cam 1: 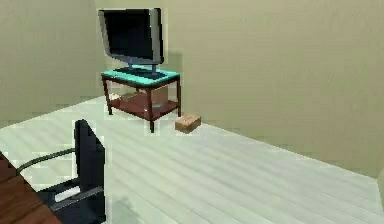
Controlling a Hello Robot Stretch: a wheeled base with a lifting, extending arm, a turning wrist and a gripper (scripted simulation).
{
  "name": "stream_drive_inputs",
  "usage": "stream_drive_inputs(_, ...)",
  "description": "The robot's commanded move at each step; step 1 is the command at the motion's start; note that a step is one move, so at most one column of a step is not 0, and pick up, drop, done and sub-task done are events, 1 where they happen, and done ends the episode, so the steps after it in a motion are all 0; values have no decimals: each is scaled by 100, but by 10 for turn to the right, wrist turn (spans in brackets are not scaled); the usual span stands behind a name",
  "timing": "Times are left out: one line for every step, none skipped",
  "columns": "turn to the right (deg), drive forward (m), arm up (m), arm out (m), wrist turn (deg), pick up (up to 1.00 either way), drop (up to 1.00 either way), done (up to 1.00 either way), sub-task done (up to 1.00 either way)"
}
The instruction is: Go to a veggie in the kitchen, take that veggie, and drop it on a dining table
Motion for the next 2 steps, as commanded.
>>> stream_drive_inputs(360,0,0,0,0,0,0,0,0)
stream_drive_inputs(0,35,0,0,0,0,0,0,0)
